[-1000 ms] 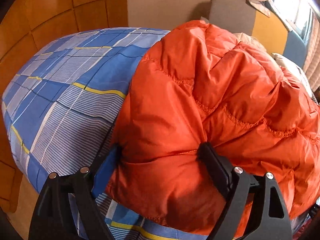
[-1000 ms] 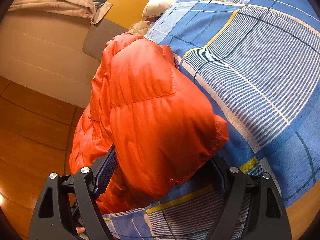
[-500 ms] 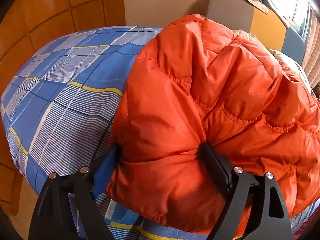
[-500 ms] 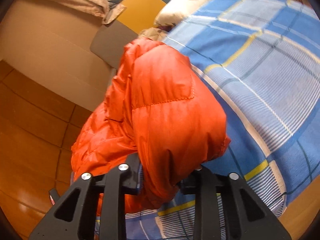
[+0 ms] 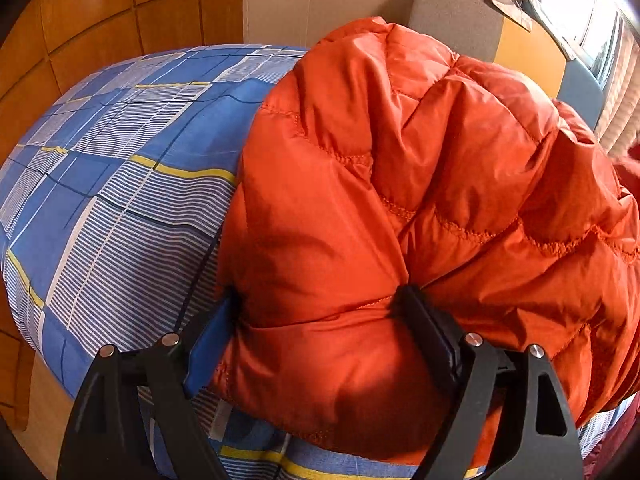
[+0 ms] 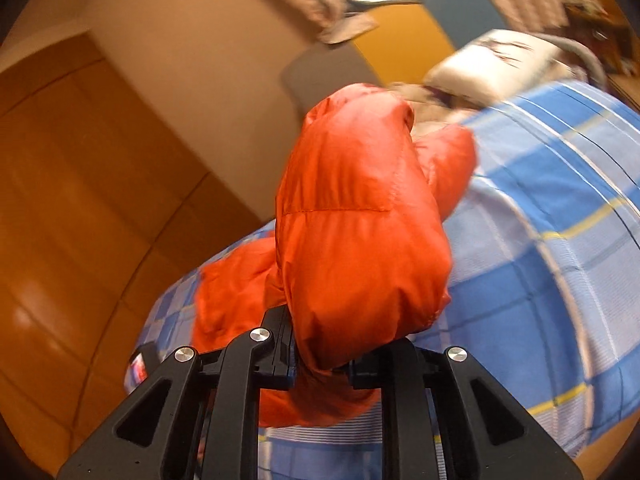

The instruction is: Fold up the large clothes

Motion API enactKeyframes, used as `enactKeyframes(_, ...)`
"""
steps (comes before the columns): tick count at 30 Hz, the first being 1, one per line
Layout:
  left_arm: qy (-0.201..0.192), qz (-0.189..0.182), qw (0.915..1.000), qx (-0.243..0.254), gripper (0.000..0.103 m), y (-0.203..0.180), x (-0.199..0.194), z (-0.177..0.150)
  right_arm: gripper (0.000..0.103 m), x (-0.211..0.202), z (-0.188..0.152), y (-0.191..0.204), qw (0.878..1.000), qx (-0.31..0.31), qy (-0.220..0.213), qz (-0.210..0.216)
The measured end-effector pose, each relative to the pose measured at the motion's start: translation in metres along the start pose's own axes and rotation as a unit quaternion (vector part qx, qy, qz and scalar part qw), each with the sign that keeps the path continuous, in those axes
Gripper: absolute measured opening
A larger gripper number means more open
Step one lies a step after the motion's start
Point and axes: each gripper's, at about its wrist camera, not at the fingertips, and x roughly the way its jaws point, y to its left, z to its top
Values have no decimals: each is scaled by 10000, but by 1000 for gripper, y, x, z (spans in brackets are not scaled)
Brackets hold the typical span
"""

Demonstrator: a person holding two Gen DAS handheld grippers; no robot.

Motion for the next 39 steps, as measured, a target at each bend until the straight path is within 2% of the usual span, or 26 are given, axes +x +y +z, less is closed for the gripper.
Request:
enactKeyframes(7,32,-119,9999,-25,80,0,-2,-2,17,22,-4,58,9964,-645,296,471)
enactKeyframes(13,2,-216,9998,-1,78,-1,-4,-4,17,44,-26,105,9866,-1177,742,857)
enactKeyframes(21,-1,-422,9991,-48,76,3,-6,-5,17,91,-55,142,9758,-1513,1287,914)
enactKeyframes(27,-31,-695,9975,-126,73,12,-11,-8,17,134,-77,143,9689,-1528,1743,867)
enactKeyframes(36,-79,-1170,9916,-546,66,35,-28,-10,17,151,-90,154,9634,-1765,1909,658)
enactKeyframes(39,-292,-1228,9899,-652,66,44,-45,-12,17,153,-99,169,9624,-1842,1907,591)
